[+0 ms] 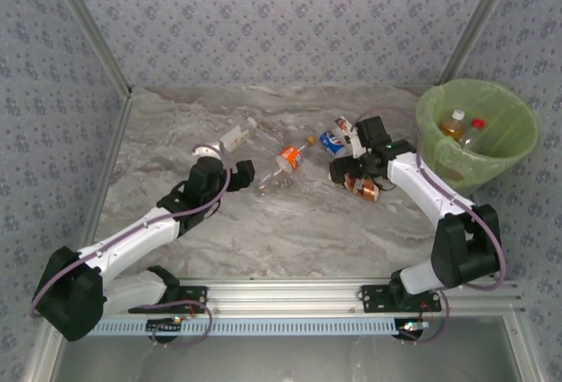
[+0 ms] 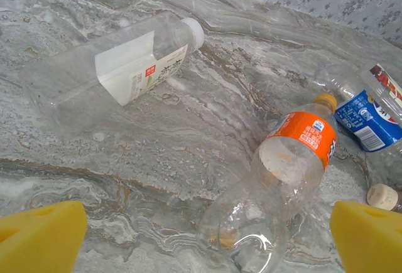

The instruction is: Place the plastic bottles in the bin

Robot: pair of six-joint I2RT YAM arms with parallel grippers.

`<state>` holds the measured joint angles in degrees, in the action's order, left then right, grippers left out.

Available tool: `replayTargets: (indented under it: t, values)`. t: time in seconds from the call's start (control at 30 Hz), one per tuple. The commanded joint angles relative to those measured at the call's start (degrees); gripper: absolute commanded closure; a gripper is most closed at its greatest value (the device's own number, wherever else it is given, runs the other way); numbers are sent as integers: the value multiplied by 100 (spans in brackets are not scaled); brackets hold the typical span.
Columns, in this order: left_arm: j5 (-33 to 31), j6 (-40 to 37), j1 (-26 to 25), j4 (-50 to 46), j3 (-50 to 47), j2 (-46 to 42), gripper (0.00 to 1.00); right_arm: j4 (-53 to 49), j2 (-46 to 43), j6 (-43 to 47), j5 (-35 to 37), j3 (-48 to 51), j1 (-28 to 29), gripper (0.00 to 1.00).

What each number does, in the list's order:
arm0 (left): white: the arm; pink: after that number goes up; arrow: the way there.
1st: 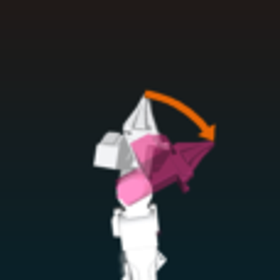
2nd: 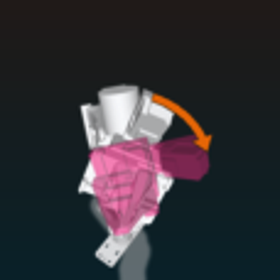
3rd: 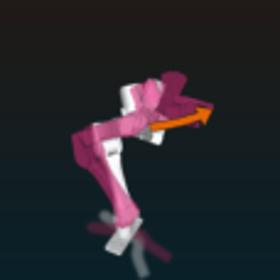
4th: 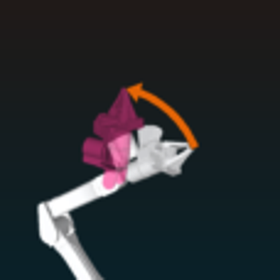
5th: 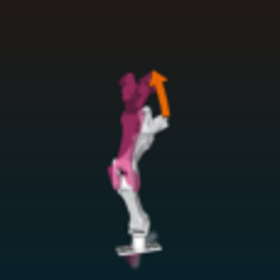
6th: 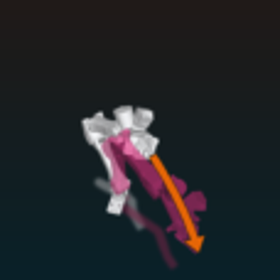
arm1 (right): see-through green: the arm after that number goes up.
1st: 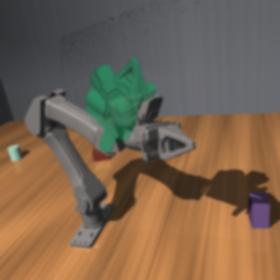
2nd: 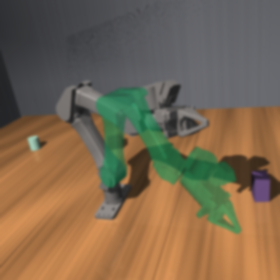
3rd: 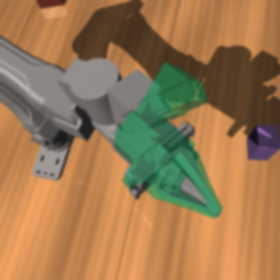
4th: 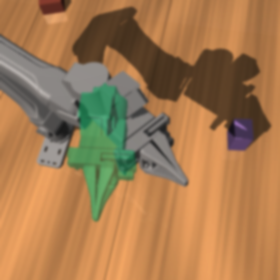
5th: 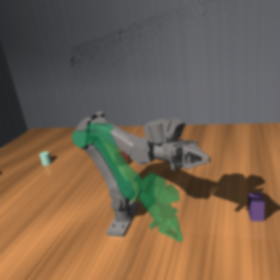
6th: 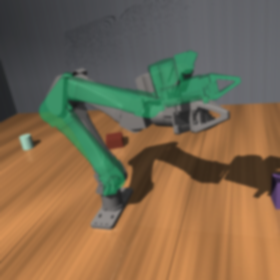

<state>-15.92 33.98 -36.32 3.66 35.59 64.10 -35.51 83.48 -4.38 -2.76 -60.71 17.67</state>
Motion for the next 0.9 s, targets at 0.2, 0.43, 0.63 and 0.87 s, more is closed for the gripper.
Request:
replayTargets:
  t: [0.2, 0.43, 0.63, 0.87]
  values:
    - [-2, 76, 48, 161, -28, -108, 1, 504, 546, -285, 311, 222, 69, 1]
    - [-24, 99, 54, 139, -46, -110, 1, 369, 943, -185, 602, 208, 87, 1]
    - [-64, 109, 46, 161, -55, -95, 1, 381, 985, -334, 397, 415, 265, 1]
    - [-23, 87, 46, 174, 9, 24, 1, 134, 1314, -592, 954, 338, 663, 2]
